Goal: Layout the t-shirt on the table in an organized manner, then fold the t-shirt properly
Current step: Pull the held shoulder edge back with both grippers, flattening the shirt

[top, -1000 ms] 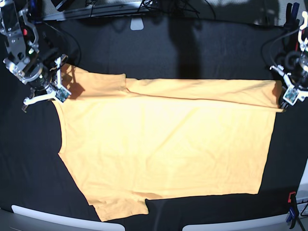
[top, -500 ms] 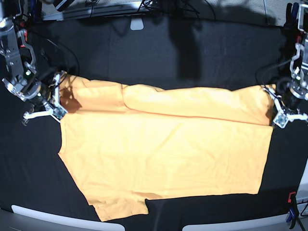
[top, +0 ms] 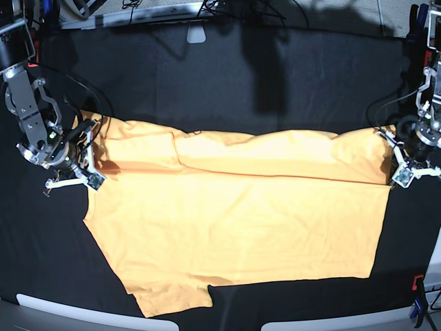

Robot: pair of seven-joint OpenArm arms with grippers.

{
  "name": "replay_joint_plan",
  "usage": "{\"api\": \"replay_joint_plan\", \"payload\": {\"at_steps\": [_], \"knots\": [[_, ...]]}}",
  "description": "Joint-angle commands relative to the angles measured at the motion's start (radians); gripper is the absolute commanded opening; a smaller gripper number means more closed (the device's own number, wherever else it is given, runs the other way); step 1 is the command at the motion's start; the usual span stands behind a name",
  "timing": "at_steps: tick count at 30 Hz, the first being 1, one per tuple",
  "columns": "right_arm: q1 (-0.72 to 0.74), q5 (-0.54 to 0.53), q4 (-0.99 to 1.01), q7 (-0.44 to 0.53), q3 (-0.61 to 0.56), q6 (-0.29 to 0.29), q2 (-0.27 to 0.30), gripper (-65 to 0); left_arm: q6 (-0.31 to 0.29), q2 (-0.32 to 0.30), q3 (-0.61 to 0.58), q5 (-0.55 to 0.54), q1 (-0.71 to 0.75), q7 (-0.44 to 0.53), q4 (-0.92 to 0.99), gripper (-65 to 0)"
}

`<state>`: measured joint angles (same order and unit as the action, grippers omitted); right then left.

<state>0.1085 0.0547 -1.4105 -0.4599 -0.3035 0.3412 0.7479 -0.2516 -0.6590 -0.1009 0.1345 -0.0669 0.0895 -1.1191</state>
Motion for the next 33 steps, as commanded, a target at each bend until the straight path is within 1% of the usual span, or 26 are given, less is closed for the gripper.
{"api": "replay_joint_plan", "payload": {"at_steps": [1,7,9,10,11,12,13,15,17,19,21,24,26,28,31,33], "knots": [[0.023,0.019,-0.006,-0.01,0.013,-0.018,0.025,-65.0,0.027,-0.025,0.012,-0.005,-0.019,0.009,-0.011,-65.0],[0.024,0.019,-0.006,-0.009,0.011,-0.016,0.025,-65.0,0.027,-0.026,0.012,-0.005,-0.019,-0.004,-0.012,-65.0],[0.028,0.019,-0.007,-0.009,0.011,-0.016,0.025,-50.7,0.027,-0.03,0.012,-0.005,-0.021,-0.021,-0.012,-65.0],[0.031,0.014,-0.008,-0.009,0.011,-0.016,0.026,-44.6,0.028,-0.036,0.012,-0.005,-0.02,-0.025,-0.012,-56.9],[0.037,0.005,-0.012,-0.012,0.011,-0.016,0.026,-41.1,0.03,-0.043,0.012,-0.005,-0.019,-0.03,-0.013,-49.1],[0.041,-0.012,-0.019,-0.016,0.011,-0.016,0.029,-40.8,0.031,-0.052,0.012,-0.005,-0.019,-0.04,-0.014,-43.0],[0.042,-0.029,-0.033,-0.021,0.011,-0.016,0.036,-40.8,0.03,-0.063,0.012,-0.005,-0.018,-0.051,-0.018,-40.7],[0.04,-0.063,-0.071,-0.043,0.011,-0.016,0.053,-40.8,0.031,-0.087,0.012,-0.006,-0.013,-0.084,-0.029,-40.7],[0.038,-0.091,-0.111,-0.086,0.011,-0.016,0.067,-40.9,0.031,-0.113,0.012,-0.006,-0.002,-0.108,-0.048,-40.7],[0.035,-0.117,-0.143,-0.13,0.011,-0.016,0.082,-40.9,0.031,-0.137,0.012,-0.006,0.018,-0.136,-0.085,-40.7],[0.021,-0.124,-0.171,-0.152,0.011,-0.016,0.099,-41.0,0.03,-0.16,0.012,-0.014,0.053,-0.174,-0.139,-40.7],[-0.031,-0.119,-0.212,-0.166,0.016,-0.016,0.12,-41.0,0.029,-0.188,0.012,-0.013,0.135,-0.204,-0.243,-40.7],[-0.081,-0.109,-0.248,-0.183,0.016,-0.016,0.135,-41.0,0.019,-0.198,0.012,-0.007,0.198,-0.216,-0.316,-40.7],[-0.134,-0.073,-0.288,-0.198,0.017,-0.019,0.144,-41.1,-0.005,-0.201,0.012,0.016,0.259,-0.225,-0.379,-40.7],[-0.201,0.012,-0.338,-0.214,0.017,-0.031,0.144,-41.1,-0.042,-0.201,0.012,0.119,0.341,-0.223,-0.433,-40.7],[-0.233,0.042,-0.359,-0.22,0.017,-0.06,0.144,-41.1,-0.053,-0.201,0.012,0.201,0.385,-0.2,-0.436,-40.7]]}}
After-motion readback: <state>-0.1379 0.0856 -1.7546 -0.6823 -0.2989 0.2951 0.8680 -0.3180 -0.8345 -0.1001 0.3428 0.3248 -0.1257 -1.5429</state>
